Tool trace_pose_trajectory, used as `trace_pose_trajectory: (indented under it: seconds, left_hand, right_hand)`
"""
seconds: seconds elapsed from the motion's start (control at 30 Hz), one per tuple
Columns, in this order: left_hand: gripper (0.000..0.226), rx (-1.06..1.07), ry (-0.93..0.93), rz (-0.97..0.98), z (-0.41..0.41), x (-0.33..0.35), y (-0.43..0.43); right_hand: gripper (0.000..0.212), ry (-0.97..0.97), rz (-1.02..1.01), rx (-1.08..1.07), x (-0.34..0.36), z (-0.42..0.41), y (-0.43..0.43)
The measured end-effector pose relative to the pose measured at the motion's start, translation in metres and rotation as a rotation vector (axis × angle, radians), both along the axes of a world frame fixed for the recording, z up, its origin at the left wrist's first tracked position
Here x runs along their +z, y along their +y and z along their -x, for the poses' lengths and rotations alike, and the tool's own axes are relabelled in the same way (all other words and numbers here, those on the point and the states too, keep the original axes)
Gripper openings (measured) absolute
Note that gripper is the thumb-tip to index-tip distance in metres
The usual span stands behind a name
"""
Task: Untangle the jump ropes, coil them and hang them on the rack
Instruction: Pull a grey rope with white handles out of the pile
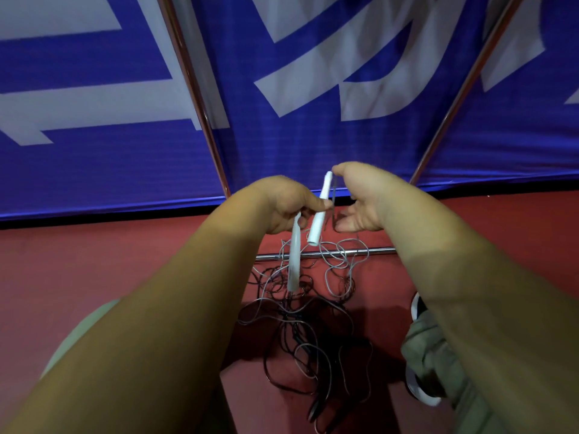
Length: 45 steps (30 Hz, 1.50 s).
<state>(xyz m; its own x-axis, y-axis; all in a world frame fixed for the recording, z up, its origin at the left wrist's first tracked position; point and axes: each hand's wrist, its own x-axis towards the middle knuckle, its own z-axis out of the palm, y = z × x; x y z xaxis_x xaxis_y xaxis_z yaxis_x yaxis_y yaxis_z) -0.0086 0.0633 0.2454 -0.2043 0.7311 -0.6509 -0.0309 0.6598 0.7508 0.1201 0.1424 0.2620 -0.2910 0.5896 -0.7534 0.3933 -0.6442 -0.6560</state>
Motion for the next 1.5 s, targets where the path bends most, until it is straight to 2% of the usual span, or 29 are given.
trace_pose_trajectory:
  seconds: [0.13,0.27,0.3,0.4,0.5,0.6,0.8,0.87,0.93,0.97,1.0,1.13,1.2,1.27,1.33,1.43,1.5]
  left_hand:
    - [0.012,0.062,-0.051,-0.035,0.005,0.003,0.001]
    - [0.003,0.068,-0.042,-0.020,0.004,0.007,0.000]
    - [0.010,0.077,-0.064,-0.027,0.003,0.010,0.000]
    - [0.015,0.294,-0.205,-0.056,0.006,0.021,-0.002]
    - [0.027,0.525,-0.323,-0.120,0.013,0.025,-0.003]
    - [0.034,0.642,-0.327,-0.135,0.019,0.023,-0.002]
    - [0.031,0.637,-0.171,-0.089,0.021,0.015,0.003]
    - [0.029,0.581,-0.128,-0.054,0.022,0.015,0.007]
    - [0.016,0.449,0.066,-0.025,0.028,0.017,0.007]
    - [0.020,0.246,0.262,-0.055,0.030,0.016,0.003]
    - [0.026,0.140,0.406,-0.078,0.034,0.014,0.001]
    - [0.029,0.016,0.755,-0.266,0.038,0.008,-0.004]
    - [0.034,-0.130,0.818,-0.374,0.041,0.007,-0.005]
    - [0.024,-0.183,0.822,-0.414,0.042,0.010,-0.004]
    - [0.012,-0.113,0.818,-0.416,0.039,0.013,-0.005]
    - [0.010,-0.035,0.858,-0.422,0.030,0.017,-0.004]
    - [0.011,0.053,0.813,-0.444,0.023,0.021,-0.002]
  right_hand:
    - [0.025,-0.061,-0.085,0.207,-0.002,-0.002,-0.006]
    - [0.027,-0.043,-0.232,0.169,-0.007,0.000,-0.004]
    - [0.027,-0.007,-0.229,0.148,-0.009,0.001,-0.003]
    - [0.030,0.073,-0.226,0.102,-0.008,0.002,-0.002]
    - [0.019,0.054,-0.235,0.225,-0.005,0.001,-0.010]
    - [0.012,0.050,-0.216,0.344,-0.010,0.003,-0.019]
    - [0.032,0.119,-0.233,0.402,-0.004,0.008,-0.031]
    - [0.035,0.103,-0.313,0.431,-0.005,0.009,-0.034]
    - [0.029,0.045,-0.444,0.482,-0.009,0.010,-0.034]
    - [0.025,0.021,-0.476,0.494,-0.011,0.010,-0.032]
    - [0.021,0.007,-0.482,0.505,-0.012,0.009,-0.031]
    - [0.016,-0.035,-0.515,0.578,-0.010,0.007,-0.027]
    - [0.018,-0.064,-0.578,0.596,-0.006,0.006,-0.025]
    - [0.021,-0.085,-0.622,0.621,-0.002,0.003,-0.022]
    - [0.021,-0.101,-0.660,0.630,0.001,0.001,-0.020]
    - [0.021,-0.146,-0.754,0.593,0.008,-0.001,-0.018]
    - [0.021,-0.191,-0.826,0.567,0.013,-0.001,-0.019]
